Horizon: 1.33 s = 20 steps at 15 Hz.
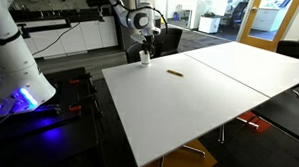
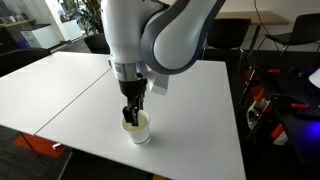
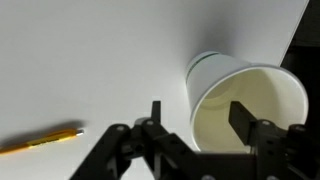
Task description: Move the cup forward.
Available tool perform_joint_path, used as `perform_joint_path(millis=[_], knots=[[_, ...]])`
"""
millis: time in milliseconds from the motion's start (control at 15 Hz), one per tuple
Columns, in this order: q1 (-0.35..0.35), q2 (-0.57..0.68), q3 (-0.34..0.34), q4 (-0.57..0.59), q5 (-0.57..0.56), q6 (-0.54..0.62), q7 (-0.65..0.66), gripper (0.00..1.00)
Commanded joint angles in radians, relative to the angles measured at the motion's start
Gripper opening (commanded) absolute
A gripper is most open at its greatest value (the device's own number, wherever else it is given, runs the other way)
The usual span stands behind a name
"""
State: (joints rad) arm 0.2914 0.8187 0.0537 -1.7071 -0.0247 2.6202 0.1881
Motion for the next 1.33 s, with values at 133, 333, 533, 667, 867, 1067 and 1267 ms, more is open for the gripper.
perform_joint_path(millis=[133,333,533,667,867,1067,1267], knots=[[0.026,-0.099,-0.015,-0.066,0.005,-0.034,0.084,1.0],[0.046,-0.164,-0.035,-0.119,-0.004,-0.025,0.144,1.0],[0.071,-0.264,-0.077,-0.208,-0.025,-0.038,0.214,1.0],[0.077,-0.343,-0.098,-0.284,-0.038,-0.037,0.245,1.0],[0.061,-0.458,-0.118,-0.404,-0.06,-0.022,0.275,1.0],[0.031,-0.555,-0.129,-0.513,-0.082,-0.005,0.299,1.0],[-0.015,-0.626,-0.119,-0.601,-0.075,0.005,0.285,1.0]])
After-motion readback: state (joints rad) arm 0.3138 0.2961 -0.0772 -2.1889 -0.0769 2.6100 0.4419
